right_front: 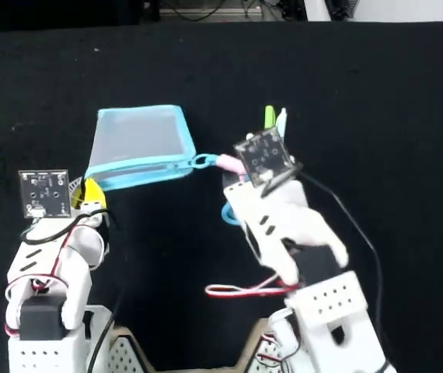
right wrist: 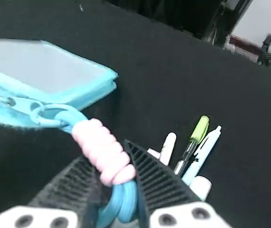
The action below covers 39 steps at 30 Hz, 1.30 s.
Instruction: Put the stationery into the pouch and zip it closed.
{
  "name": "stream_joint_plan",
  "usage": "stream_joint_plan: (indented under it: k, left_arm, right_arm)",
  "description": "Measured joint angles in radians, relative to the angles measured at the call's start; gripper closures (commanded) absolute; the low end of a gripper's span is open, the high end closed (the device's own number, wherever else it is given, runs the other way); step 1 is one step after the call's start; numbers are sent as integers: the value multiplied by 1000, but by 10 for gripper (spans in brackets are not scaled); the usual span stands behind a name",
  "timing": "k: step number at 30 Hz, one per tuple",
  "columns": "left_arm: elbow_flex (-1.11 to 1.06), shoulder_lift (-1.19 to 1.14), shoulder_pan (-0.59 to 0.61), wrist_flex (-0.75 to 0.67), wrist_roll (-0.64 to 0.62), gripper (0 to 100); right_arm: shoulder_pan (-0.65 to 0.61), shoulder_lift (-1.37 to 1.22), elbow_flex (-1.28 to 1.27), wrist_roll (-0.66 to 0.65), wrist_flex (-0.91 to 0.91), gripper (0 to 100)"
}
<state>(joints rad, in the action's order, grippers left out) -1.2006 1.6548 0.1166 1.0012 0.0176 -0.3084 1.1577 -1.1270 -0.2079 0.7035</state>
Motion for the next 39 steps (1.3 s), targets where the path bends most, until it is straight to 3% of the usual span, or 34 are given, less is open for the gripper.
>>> stream_joint_plan:
  k: [10, 15, 25, 33, 39]
  left_arm:
    - [37, 6, -2, 9, 49, 966]
    - [98, -25, -72, 94, 101, 966]
    - [416, -488, -104, 265, 126, 852]
    - [448, -634, -104, 236, 129, 852]
    - [324, -634, -92, 72, 130, 852]
  right_arm:
    - [0, 114, 2, -32, 55, 988]
    - [2, 115, 2, -32, 55, 988]
    - [3, 69, 2, -32, 55, 988]
    - [3, 64, 2, -32, 55, 988]
    - [3, 64, 2, -32, 55, 988]
